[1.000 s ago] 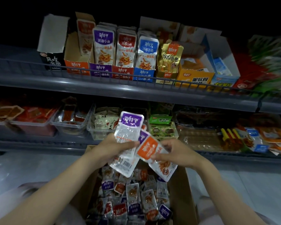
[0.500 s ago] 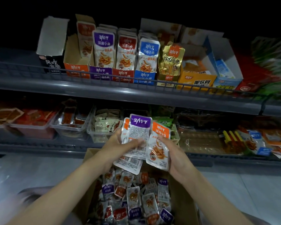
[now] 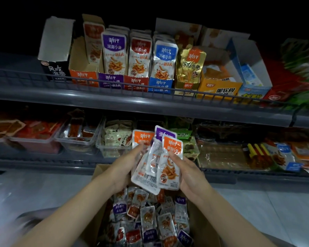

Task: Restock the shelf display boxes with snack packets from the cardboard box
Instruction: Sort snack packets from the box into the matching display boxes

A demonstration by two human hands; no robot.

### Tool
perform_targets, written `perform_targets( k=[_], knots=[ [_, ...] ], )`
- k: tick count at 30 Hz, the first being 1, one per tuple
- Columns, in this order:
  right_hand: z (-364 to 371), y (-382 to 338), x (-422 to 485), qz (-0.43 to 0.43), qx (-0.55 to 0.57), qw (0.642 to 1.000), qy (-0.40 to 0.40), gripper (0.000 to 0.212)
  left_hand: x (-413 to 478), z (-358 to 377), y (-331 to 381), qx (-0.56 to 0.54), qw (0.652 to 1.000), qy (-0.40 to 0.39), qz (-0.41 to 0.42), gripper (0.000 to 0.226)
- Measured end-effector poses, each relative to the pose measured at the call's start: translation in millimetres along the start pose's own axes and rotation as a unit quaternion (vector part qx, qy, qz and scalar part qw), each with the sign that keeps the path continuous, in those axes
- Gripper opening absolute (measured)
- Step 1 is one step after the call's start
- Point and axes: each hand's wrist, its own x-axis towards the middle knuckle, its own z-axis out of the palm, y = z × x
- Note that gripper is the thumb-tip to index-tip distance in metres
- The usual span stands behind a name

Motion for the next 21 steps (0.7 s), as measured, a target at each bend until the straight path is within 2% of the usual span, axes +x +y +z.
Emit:
perform_targets(
  k=[4, 7, 11, 14, 15, 18, 21],
  knots=[
    [-12.5, -18.4, -0.7, -0.056, -0.060, 0.995, 0.051, 0.027, 2.0, -7.1, 7.2, -0.073, 0.997, 0.017, 0.014, 0.030],
    [-15.8, -25.9, -1.8, -0.111, -0.146, 0.979, 0.086, 0.019, 2.0, -6.6, 6.4, -0.093, 0.996, -0.017, -0.009, 0.033],
    [-0.2, -14.4, -4.5, -0.120, -0.217, 0.964, 0.090, 0.013, 1.1, 5.2, -4.4, 0.005, 0.997, -0.071, -0.024, 0.057],
    [13.6, -1.8, -7.6, -0.137, -0.249, 0.957, 0.060, 0.021, 5.8, 11.2, -6.9, -0.016, 0.996, -0.087, -0.014, 0.107],
    [16.3, 0.9, -8.3, -0.139, -0.244, 0.958, 0.052, 0.020, 7.3, 11.3, -6.2, -0.031, 0.996, -0.083, -0.014, 0.111],
    [20.1, 4.4, -8.3, -0.112, -0.188, 0.975, 0.026, 0.017, 4.7, 10.1, -6.1, -0.053, 0.995, -0.084, -0.033, 0.078],
    [22.1, 5.3, -6.7, -0.043, -0.104, 0.994, -0.004, 0.022, 6.2, 6.5, -9.3, -0.059, 0.995, -0.080, -0.031, 0.066]
  ],
)
